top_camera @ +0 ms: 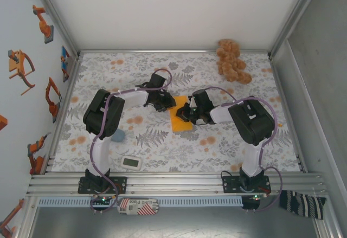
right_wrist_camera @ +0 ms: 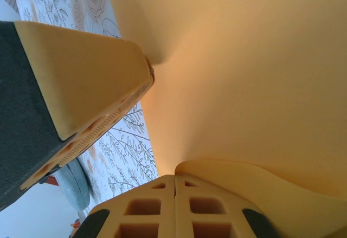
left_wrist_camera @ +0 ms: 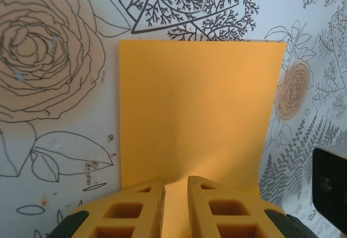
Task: Fold a paper plane with a square sheet of paper (pick it up from the middle)
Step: Fold the triangle a second time at the center of the table.
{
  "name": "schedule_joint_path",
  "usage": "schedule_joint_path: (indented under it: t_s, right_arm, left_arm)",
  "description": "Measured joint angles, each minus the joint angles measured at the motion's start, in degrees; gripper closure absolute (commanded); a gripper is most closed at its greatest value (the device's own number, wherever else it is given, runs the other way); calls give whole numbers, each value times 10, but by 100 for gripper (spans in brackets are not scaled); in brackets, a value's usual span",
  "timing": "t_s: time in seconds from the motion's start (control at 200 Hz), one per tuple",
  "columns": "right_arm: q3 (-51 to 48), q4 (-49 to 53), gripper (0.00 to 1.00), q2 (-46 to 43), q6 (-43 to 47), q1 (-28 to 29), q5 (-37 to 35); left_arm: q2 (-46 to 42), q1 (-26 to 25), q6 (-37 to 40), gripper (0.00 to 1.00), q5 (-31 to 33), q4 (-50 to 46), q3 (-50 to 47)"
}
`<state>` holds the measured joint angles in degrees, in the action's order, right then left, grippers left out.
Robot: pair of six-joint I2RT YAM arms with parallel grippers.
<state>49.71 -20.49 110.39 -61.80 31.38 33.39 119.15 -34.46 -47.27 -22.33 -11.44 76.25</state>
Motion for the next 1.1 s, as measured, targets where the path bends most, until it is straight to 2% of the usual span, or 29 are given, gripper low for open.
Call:
schedule_joint_path:
  t_s: [0.761,1.007,1.102]
  right_arm:
    - [1,-4,100,5,-6,0,0]
    - [1,-4,100,5,-6,0,-1]
    - [1,-4,95,6,-6,0,-1]
  left_arm:
    - [0,0,2,79,0,2,-2]
    - [-7,9,8,74,4,-22,6]
    - [-23,26,11,73,15,-39,6]
